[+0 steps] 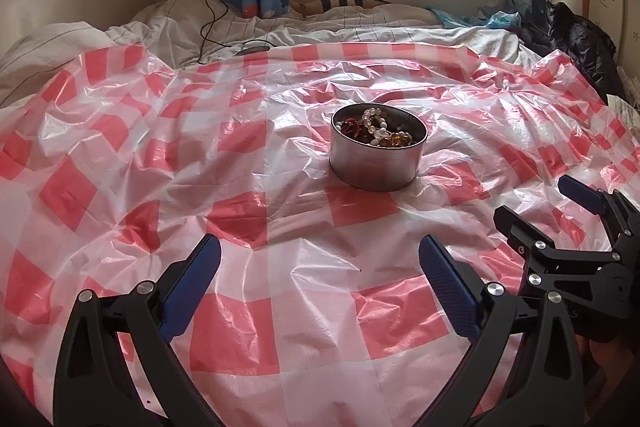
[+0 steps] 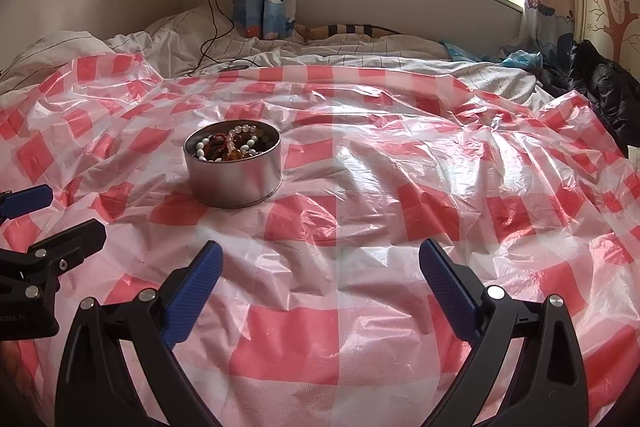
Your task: Organize jewelry
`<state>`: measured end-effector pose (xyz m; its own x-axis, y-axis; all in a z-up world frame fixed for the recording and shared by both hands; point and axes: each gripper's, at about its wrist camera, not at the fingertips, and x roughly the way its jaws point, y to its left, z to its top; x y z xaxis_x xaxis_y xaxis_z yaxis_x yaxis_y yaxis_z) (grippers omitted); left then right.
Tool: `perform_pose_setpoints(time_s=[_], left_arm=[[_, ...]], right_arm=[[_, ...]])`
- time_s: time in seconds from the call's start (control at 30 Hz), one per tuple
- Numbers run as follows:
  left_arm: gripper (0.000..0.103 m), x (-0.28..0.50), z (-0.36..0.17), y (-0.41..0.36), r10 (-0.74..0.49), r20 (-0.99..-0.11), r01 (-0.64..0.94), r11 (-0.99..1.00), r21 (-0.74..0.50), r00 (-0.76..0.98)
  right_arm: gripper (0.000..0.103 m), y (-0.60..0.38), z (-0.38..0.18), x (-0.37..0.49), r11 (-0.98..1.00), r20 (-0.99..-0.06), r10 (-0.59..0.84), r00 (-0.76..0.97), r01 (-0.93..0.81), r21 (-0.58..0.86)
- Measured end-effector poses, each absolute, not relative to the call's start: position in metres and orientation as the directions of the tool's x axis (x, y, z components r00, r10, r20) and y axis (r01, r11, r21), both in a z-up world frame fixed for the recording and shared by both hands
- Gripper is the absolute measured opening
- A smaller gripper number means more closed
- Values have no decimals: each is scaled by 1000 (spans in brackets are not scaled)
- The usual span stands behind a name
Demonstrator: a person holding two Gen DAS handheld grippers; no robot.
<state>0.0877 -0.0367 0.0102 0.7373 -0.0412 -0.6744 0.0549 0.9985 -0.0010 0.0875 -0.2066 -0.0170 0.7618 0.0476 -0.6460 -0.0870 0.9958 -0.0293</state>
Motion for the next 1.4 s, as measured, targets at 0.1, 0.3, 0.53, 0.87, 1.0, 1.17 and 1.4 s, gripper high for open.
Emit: perform_pose_setpoints(time_s=[0.1, 0.3, 0.53, 0.87, 1.0, 1.17, 1.4], left_arm=[[95, 92, 10, -42, -50, -677, 72, 997, 5, 734], [95, 99, 5, -54, -54, -698, 102, 994, 27, 714], [95, 102, 4, -56, -53, -695, 99, 995, 26, 717], [95, 107, 4, -47, -40, -700, 56, 998, 1, 713], [95, 107, 5, -46, -33, -700, 52, 999, 5, 714], [95, 106, 6, -48, -6, -698, 41, 999, 33, 716], [95, 106, 7, -50, 0, -694, 41, 998, 42, 720]], right_arm=[[94, -209, -19, 89, 997, -656, 50, 753, -79, -16], [95, -211, -20, 92, 998, -669, 53, 741, -65, 7], [95, -214, -14, 95, 999, -670, 52, 741, -29, 45], [95, -214, -11, 98, 998, -675, 64, 735, -31, 62], [95, -214, -11, 98, 998, -676, 62, 734, -30, 59], [95, -214, -11, 98, 998, -676, 63, 734, -29, 61], [95, -214, -14, 98, 998, -680, 63, 731, -30, 60]])
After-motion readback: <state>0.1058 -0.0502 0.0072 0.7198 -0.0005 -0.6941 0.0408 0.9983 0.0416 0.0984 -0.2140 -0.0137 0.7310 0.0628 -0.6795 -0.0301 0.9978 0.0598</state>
